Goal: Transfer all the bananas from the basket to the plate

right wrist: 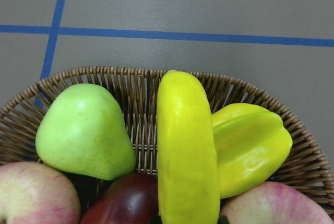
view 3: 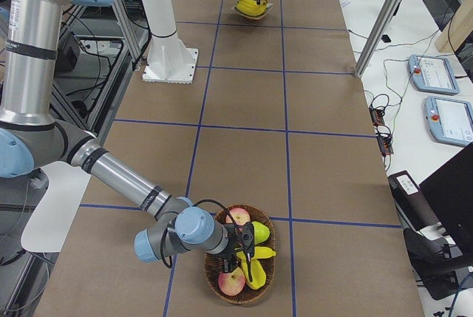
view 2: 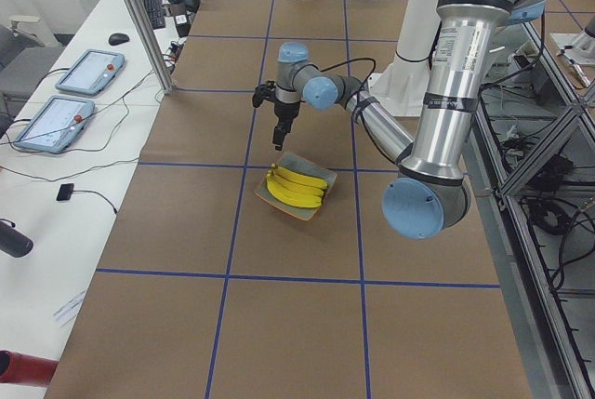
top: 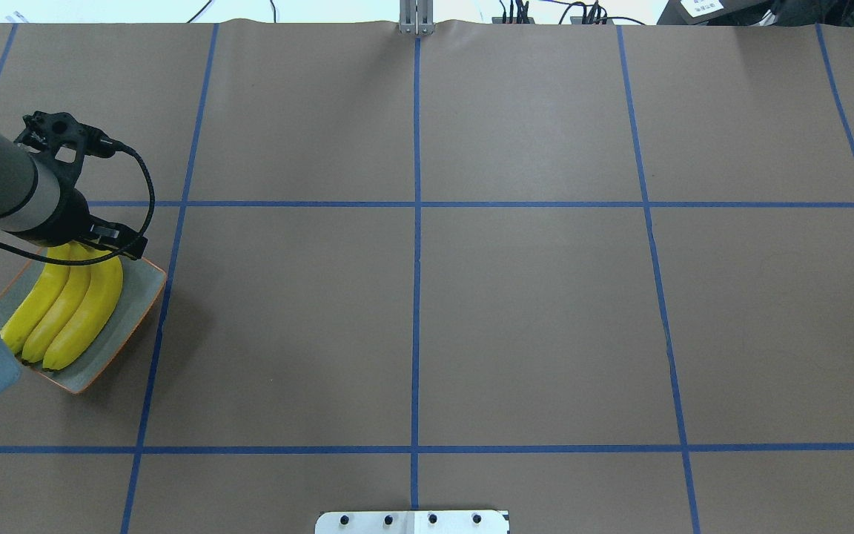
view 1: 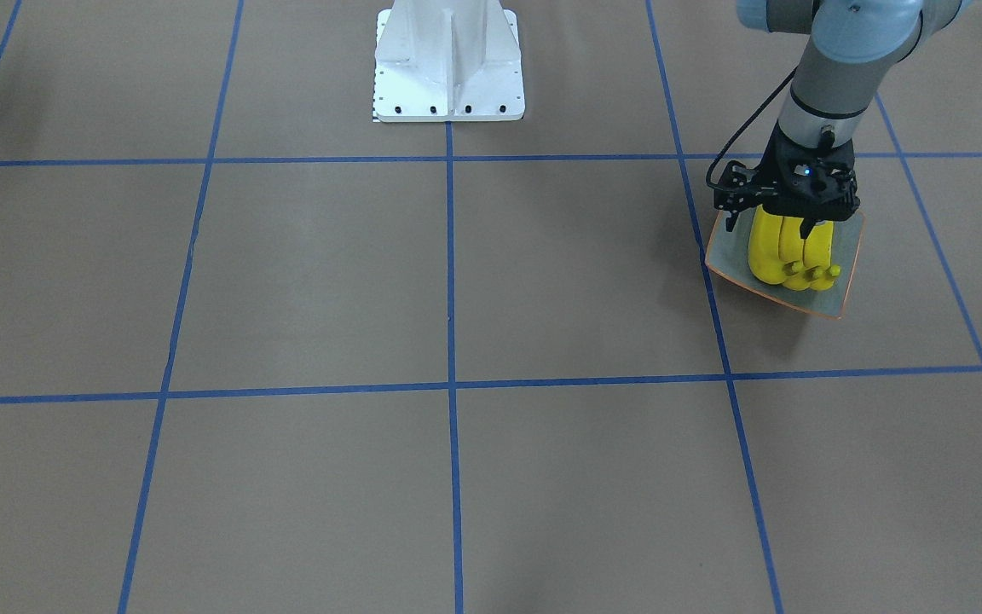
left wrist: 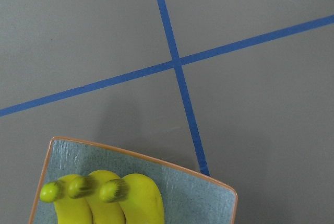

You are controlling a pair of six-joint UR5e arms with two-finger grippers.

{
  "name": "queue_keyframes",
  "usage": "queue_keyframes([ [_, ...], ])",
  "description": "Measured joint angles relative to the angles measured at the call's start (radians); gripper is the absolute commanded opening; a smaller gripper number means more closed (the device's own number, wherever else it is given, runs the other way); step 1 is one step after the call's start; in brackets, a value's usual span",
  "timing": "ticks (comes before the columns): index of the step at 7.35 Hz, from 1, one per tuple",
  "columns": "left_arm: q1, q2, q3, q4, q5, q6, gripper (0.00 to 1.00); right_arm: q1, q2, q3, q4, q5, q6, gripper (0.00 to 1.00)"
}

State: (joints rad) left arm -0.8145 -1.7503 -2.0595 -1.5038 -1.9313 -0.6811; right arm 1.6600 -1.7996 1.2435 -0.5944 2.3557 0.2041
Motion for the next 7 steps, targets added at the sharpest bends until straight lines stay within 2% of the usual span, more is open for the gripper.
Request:
queue_keyframes([
  [3, 0.001, 0.000, -0.003, -0.001, -0.001, -0.027, 1.00, 0.076, 0.002, 0.028, -0.022, 0.124, -0.026, 0.00],
  [5, 0.001, -0.005, 0.001, -0.001, -0.001, -0.029, 1.00, 0.079, 0.015, 0.148, -0.166, 0.180, -0.016, 0.00],
  [7, 0.002, -0.037, 0.018, -0.003, -0.002, -0.041, 1.00, 0.066, 0.080, 0.246, -0.337, 0.295, 0.058, 0.00],
])
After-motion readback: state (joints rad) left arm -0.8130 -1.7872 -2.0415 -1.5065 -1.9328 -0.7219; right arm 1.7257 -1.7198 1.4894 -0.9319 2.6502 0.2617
